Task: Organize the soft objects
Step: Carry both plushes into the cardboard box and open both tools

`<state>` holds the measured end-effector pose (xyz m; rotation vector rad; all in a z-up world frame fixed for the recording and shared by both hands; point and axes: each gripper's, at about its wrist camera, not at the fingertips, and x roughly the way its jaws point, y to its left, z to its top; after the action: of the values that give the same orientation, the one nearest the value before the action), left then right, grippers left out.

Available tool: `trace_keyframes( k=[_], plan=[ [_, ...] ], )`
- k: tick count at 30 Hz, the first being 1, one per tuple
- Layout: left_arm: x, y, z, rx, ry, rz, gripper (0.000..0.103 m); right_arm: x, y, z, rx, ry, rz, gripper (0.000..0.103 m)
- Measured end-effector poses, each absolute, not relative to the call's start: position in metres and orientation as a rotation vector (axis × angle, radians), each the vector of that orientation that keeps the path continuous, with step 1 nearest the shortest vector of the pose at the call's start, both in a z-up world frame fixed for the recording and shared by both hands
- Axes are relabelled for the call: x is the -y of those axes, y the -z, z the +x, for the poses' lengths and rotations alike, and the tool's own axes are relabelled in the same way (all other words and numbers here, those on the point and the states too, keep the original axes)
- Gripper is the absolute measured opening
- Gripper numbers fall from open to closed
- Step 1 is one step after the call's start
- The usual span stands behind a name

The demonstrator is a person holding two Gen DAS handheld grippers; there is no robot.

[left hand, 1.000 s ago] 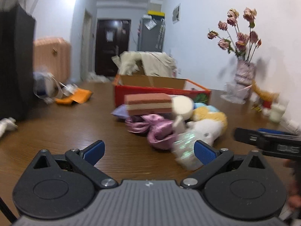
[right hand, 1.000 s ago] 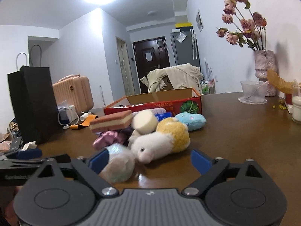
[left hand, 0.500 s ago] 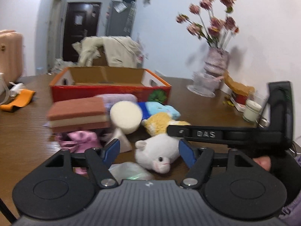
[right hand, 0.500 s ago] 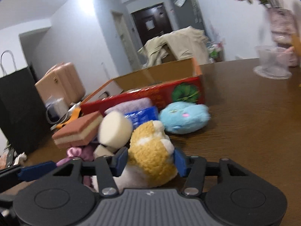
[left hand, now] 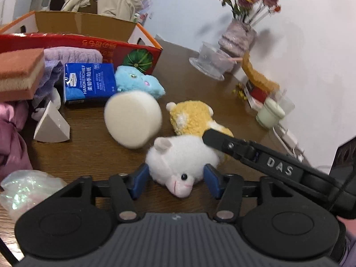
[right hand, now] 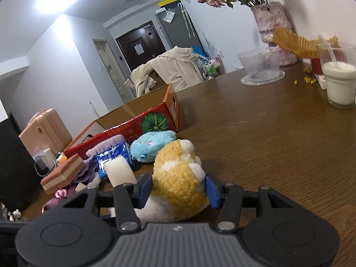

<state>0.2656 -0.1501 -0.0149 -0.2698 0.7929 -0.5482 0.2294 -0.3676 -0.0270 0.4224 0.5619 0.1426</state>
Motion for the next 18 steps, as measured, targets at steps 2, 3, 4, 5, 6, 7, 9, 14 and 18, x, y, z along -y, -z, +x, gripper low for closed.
trace_keyframes(
  k=[2,3,4,5,6,7,9,14,18],
  plan=[
    [0.148,0.015,0.267,-0.78,0.545,-0.294,0.051,0.368,0.026,0.229,-0.563,-0.147,0.425,0.049],
    [0.148,0.014,0.268,-0.777,0.544,-0.298,0.05,0.369,0.026,0.228,-0.564,-0.149,0.431,0.049],
    [0.148,0.013,0.267,-0.772,0.544,-0.301,0.049,0.37,0.026,0.228,-0.565,-0.151,0.434,0.049],
    [0.15,0.01,0.267,-0.768,0.542,-0.301,0.049,0.37,0.025,0.228,-0.565,-0.153,0.434,0.048],
    [0.15,0.008,0.265,-0.763,0.544,-0.299,0.049,0.369,0.023,0.224,-0.563,-0.151,0.437,0.048],
    [0.15,0.003,0.263,-0.752,0.549,-0.297,0.049,0.37,0.02,0.222,-0.556,-0.152,0.445,0.048],
    [0.147,-0.011,0.259,-0.716,0.567,-0.295,0.049,0.37,0.006,0.219,-0.523,-0.159,0.449,0.048],
    [0.127,-0.056,0.286,-0.614,0.543,-0.337,0.049,0.358,-0.036,0.247,-0.417,-0.227,0.402,0.048],
    [0.104,-0.083,0.34,-0.574,0.491,-0.4,0.048,0.339,-0.06,0.307,-0.373,-0.277,0.385,0.047]
  ],
)
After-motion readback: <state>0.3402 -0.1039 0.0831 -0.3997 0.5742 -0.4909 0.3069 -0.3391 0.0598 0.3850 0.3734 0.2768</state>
